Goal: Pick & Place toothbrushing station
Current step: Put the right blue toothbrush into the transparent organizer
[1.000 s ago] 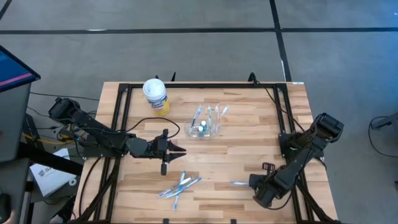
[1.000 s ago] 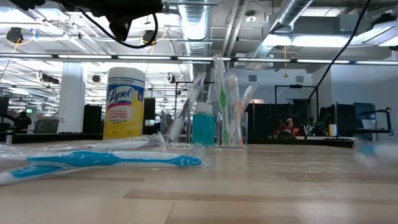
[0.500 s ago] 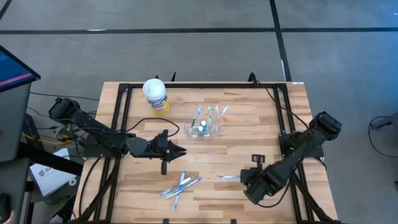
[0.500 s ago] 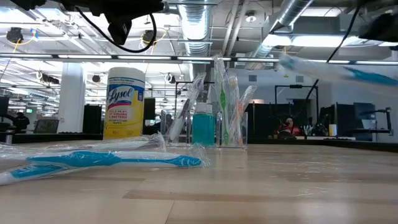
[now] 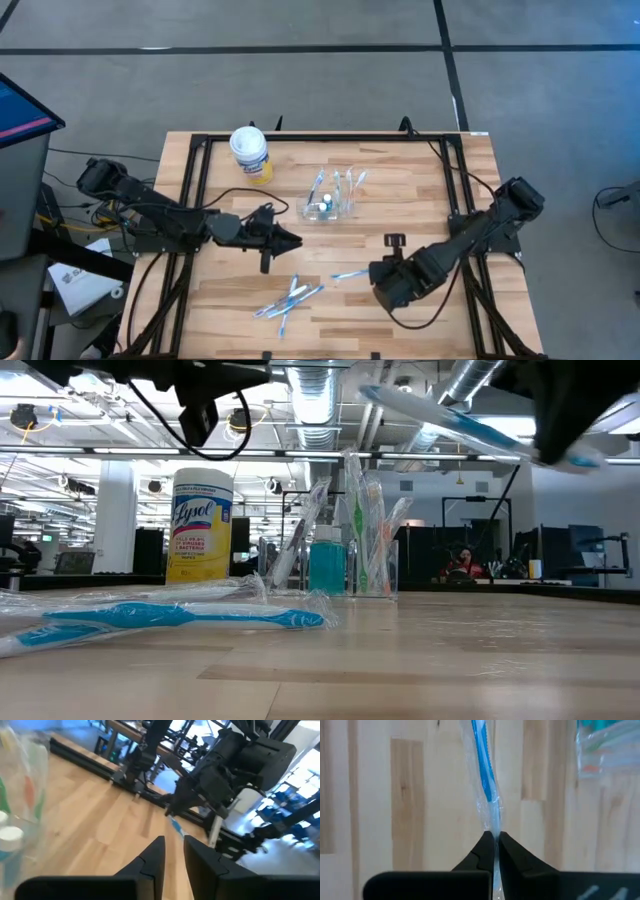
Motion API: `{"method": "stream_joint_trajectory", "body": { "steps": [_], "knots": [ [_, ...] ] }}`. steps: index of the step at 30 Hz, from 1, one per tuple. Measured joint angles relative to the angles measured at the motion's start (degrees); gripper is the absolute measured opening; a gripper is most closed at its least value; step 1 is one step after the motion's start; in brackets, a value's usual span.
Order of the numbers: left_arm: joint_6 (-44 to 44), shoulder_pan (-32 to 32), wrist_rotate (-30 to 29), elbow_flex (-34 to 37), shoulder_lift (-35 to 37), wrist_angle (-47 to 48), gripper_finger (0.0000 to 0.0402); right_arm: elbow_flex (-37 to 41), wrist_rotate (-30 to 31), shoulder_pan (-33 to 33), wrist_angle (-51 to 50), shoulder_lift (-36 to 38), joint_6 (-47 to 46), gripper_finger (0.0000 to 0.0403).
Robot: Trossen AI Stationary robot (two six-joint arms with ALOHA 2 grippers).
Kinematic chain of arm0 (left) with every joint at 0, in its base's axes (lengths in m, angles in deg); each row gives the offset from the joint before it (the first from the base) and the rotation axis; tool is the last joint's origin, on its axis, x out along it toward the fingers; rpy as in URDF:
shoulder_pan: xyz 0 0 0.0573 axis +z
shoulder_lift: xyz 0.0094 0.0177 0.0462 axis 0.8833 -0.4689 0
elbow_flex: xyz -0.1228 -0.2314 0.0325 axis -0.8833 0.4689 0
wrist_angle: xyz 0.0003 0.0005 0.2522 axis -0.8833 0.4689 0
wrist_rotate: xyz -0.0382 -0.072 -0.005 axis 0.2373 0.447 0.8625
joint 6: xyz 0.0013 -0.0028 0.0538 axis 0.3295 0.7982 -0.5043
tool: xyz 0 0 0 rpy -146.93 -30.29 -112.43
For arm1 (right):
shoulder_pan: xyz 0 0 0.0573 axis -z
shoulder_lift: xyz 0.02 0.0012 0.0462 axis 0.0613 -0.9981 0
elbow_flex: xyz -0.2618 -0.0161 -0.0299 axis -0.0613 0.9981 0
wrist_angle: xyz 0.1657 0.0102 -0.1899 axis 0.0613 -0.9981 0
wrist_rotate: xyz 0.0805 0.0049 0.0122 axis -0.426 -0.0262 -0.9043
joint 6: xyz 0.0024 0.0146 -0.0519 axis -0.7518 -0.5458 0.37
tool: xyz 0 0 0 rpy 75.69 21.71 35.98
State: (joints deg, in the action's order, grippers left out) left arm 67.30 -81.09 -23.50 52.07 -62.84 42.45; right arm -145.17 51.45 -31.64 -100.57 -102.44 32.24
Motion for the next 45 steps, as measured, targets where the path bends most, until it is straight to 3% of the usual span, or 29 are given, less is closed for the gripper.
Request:
{"method": "stream_joint_trajectory", "body": {
  "steps": [6, 14, 21, 29, 38, 45],
  "knots": [
    [5.3, 2.8, 6.9, 0.0, 0.0, 0.0, 0.0084, -6.5, 2.1, 2.4, -6.0, -5.4, 5.4, 0.0000],
    [10.0, 4.5, 11.7, 0.0, 0.0, 0.2, 0.0099, -19.7, 7.6, 3.8, -13.9, -14.8, 12.4, 0.0000],
    [11.1, 4.5, 12.1, 0.0, 0.0, 0.6, 0.0113, -32.2, 16.5, 3.8, -21.0, -20.7, 16.6, 0.0000],
    [11.4, 4.4, 12.2, 0.0, 0.0, 0.6, 0.0122, -43.1, 24.6, 4.8, -22.0, -27.5, 24.9, 0.0000],
    [12.8, 3.9, 13.7, 0.0, 0.0, 0.7, 0.0122, -48.9, 32.0, 4.9, -21.9, -31.9, 31.8, 0.0000],
    [15.1, 3.9, 13.7, 0.0, 0.0, 2.2, 0.0122, -49.6, 33.3, 5.6, -18.2, -32.0, 36.2, 0.0000]
  ]
}}
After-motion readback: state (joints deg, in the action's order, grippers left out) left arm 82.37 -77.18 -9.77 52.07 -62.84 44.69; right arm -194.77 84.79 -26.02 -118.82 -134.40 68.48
